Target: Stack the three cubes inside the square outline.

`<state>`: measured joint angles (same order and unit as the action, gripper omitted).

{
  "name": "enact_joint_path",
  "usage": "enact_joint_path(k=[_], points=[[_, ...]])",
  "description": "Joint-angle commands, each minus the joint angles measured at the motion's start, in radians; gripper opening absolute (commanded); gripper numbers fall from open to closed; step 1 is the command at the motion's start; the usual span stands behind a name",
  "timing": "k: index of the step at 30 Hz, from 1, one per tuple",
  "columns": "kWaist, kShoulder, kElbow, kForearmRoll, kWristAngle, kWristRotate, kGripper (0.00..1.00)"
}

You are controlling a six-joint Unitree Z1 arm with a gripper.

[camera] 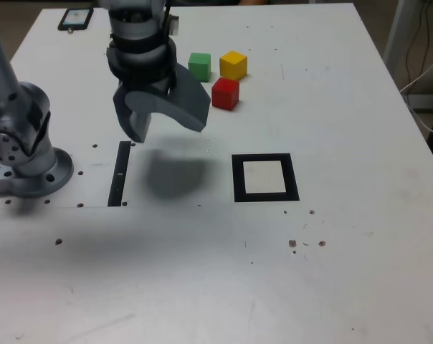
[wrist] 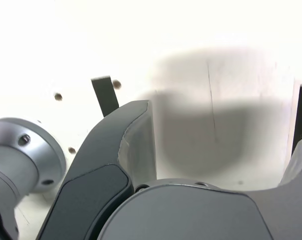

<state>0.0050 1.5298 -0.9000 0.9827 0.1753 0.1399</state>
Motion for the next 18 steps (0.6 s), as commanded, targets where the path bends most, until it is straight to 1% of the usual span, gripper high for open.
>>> enact_joint_path(k=[1,9,14,18], points=[[0.027,0.003,-0.022,0.019,0.005,0.026,0.99],[0.116,0.063,-0.152,0.111,0.005,0.141,0.99],[0.172,0.139,-0.247,0.140,0.011,0.230,0.99],[0.204,0.194,-0.308,0.144,0.022,0.288,0.99]])
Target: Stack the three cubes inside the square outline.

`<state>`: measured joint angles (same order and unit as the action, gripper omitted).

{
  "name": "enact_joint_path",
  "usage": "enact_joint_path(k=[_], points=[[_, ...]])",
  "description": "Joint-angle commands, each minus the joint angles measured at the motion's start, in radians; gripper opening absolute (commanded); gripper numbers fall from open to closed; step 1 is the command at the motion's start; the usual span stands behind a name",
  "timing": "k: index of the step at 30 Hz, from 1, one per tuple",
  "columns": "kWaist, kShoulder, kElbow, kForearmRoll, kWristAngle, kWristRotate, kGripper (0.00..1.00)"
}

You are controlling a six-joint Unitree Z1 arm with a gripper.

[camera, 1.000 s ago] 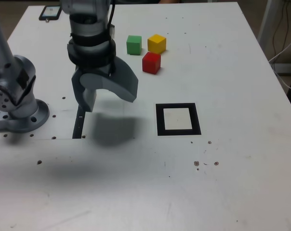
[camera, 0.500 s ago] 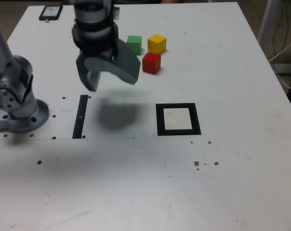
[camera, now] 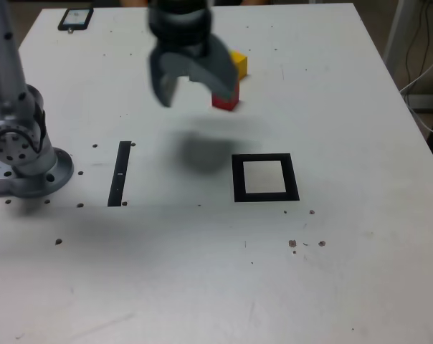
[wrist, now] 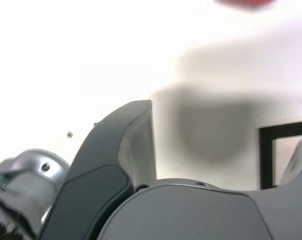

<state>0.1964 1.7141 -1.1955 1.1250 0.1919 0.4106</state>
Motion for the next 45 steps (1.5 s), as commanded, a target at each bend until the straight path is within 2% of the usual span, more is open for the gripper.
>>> enact_joint_path(k=[1,15,21,29,45], points=[[0.022,0.020,-0.022,-0.001,0.008,0.029,0.99],[0.230,0.147,-0.054,-0.085,0.046,0.147,0.98],[0.223,0.223,-0.060,-0.135,0.061,0.155,0.98],[0.199,0.232,-0.120,-0.107,0.069,0.181,0.98],[0.184,0.281,-0.143,-0.106,0.067,0.192,0.88]])
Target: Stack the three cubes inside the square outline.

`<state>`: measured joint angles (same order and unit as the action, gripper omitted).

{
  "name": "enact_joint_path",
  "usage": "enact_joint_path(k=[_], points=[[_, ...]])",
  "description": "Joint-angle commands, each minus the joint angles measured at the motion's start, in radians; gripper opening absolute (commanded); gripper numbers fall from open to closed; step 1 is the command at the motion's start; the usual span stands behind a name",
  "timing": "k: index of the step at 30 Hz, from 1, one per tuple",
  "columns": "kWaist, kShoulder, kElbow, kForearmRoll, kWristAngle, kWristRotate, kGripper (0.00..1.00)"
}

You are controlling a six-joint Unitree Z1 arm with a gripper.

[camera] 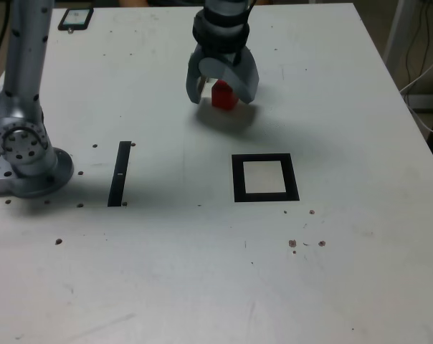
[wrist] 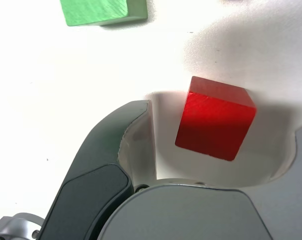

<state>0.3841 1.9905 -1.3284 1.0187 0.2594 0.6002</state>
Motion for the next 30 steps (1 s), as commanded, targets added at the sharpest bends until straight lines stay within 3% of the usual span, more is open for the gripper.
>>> enact_joint_path(k=[1,10,21,30], points=[[-0.006,0.005,-0.014,0.003,0.000,0.003,0.86],[-0.011,0.021,-0.040,0.012,-0.002,0.007,0.64],[-0.011,0.063,-0.053,0.004,-0.007,0.017,0.62],[-0.011,0.066,-0.064,0.009,-0.039,0.038,0.50]])
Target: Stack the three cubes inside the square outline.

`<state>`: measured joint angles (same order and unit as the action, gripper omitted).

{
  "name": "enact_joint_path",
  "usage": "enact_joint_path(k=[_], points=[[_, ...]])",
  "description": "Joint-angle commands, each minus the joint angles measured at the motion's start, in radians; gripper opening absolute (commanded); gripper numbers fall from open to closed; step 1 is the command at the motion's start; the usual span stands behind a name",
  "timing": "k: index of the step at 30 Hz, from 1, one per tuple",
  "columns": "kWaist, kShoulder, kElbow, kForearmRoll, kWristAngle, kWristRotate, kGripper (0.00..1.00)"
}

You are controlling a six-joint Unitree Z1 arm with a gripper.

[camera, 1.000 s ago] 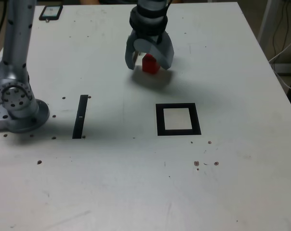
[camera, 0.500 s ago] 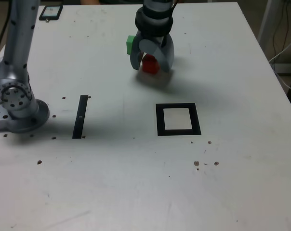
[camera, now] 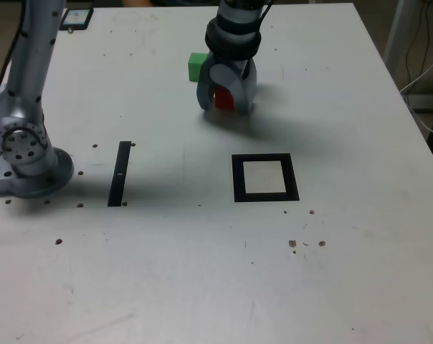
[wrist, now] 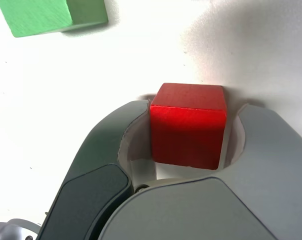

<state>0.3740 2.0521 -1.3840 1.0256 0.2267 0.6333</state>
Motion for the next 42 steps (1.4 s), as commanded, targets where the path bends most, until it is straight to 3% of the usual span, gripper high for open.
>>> enact_joint_path(k=[1,10,17,26,35,38,42], points=[[-0.001,0.004,-0.011,0.001,-0.012,0.006,0.49],[0.024,0.017,-0.020,-0.013,-0.047,0.017,0.44],[0.027,0.002,-0.020,-0.013,-0.048,0.024,0.37],[-0.005,-0.143,0.002,0.031,-0.037,-0.048,0.37],[-0.198,-0.213,-0.014,0.197,0.000,-0.298,0.33],[-0.284,-0.212,-0.029,0.238,-0.008,-0.369,0.33],[-0.399,-0.196,-0.043,0.256,-0.044,-0.460,0.33]])
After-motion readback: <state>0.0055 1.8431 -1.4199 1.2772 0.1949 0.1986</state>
